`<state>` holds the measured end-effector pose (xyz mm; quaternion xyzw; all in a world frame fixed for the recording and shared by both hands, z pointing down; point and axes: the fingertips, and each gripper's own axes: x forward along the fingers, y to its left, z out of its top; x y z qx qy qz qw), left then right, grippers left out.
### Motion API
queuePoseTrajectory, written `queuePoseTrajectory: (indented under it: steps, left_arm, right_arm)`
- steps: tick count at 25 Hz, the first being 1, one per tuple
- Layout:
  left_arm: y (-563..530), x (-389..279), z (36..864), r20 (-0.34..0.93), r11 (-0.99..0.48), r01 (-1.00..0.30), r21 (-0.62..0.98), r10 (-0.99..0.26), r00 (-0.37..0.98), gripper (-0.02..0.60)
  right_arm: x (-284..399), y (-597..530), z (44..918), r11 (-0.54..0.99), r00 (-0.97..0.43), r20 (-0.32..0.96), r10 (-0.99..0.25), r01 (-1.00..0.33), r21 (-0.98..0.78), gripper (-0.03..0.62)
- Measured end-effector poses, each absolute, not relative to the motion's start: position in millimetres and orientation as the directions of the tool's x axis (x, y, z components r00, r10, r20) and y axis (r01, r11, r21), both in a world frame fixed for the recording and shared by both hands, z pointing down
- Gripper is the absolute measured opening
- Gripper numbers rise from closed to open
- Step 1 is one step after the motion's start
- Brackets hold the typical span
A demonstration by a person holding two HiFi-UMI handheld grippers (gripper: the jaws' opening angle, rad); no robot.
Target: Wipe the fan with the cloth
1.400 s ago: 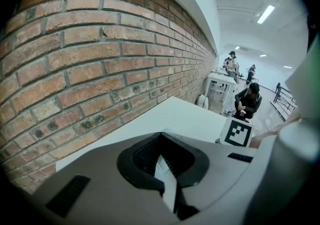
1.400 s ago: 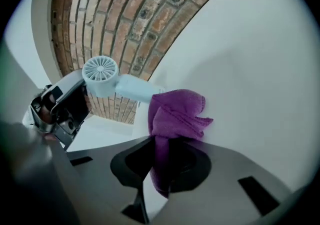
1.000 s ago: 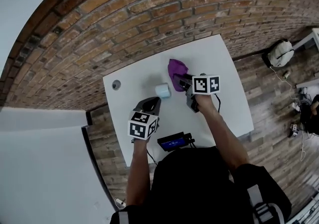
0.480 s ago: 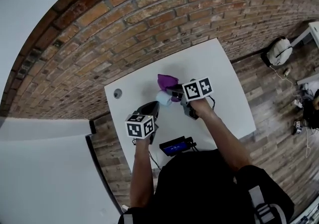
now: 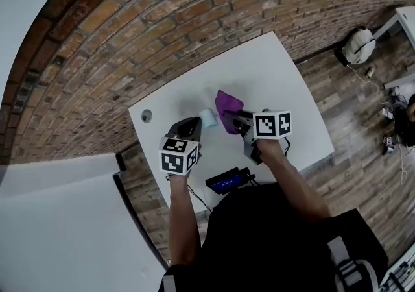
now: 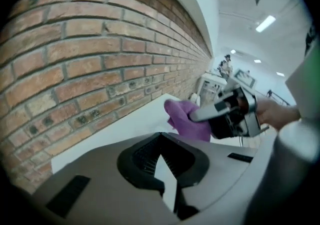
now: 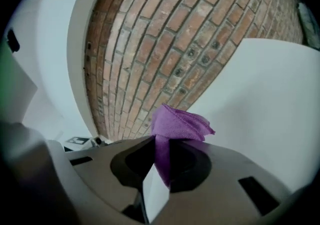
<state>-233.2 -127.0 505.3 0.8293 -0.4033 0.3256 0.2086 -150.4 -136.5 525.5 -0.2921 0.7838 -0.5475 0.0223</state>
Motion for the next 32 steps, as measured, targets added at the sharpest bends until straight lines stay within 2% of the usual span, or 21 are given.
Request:
queuePoseTrajectory:
  steps: [2, 4, 8, 15, 20, 22, 26, 29, 32]
  left_arm:
    - [-120.9, -224.3, 511.5, 0.762, -0.658, -0.753, -0.003, -0.489, 0.424, 0.0]
    - [-119.2, -222.6, 516.3, 0.79, -0.69, -0.72, -0.072, -0.48, 0.382, 0.0]
    - [-117.6, -220.9, 517.8, 0.808, -0.709, -0.697, -0.107, -0.47, 0.354, 0.0]
    - [-122.0, -221.8, 516.7, 0.802, -0.697, -0.71, -0.1, -0.479, 0.357, 0.0]
    - [-119.1, -220.9, 516.6, 0.805, -0.698, -0.711, -0.083, -0.468, 0.365, 0.0]
    - [-117.6, -219.2, 515.3, 0.801, -0.693, -0.718, -0.064, -0.465, 0.377, 0.0]
    - [-119.1, -220.4, 514.6, 0.798, -0.686, -0.725, -0.058, -0.469, 0.379, 0.0]
    - [-116.7, -220.5, 514.7, 0.8, -0.685, -0.726, -0.056, -0.466, 0.378, 0.0]
    - [-115.2, -218.6, 515.1, 0.798, -0.683, -0.729, -0.048, -0.465, 0.383, 0.0]
  right_arm:
    - [-165.9, -146.2, 487.5, 0.326, -0.857, 0.212, -0.47, -0.392, -0.86, 0.061]
    - [-190.0, -149.4, 464.8, 0.428, -0.887, 0.207, -0.412, -0.389, -0.816, 0.061]
    - [-220.9, -144.5, 489.8, 0.533, -0.878, 0.367, -0.308, -0.479, -0.698, 0.061]
    - [-201.0, -161.2, 516.9, 0.455, -0.863, 0.338, -0.376, -0.489, -0.744, 0.061]
    - [-164.5, -161.9, 561.7, 0.336, -0.8, 0.453, -0.394, -0.584, -0.739, 0.061]
    - [-160.1, -159.5, 548.1, 0.31, -0.813, 0.403, -0.421, -0.546, -0.778, 0.061]
    - [-193.6, -152.4, 483.5, 0.416, -0.885, 0.243, -0.398, -0.41, -0.811, 0.061]
    - [-222.8, -141.5, 478.9, 0.507, -0.906, 0.27, -0.327, -0.409, -0.759, 0.061]
    - [-220.9, -144.6, 496.7, 0.475, -0.894, 0.283, -0.347, -0.428, -0.769, 0.061]
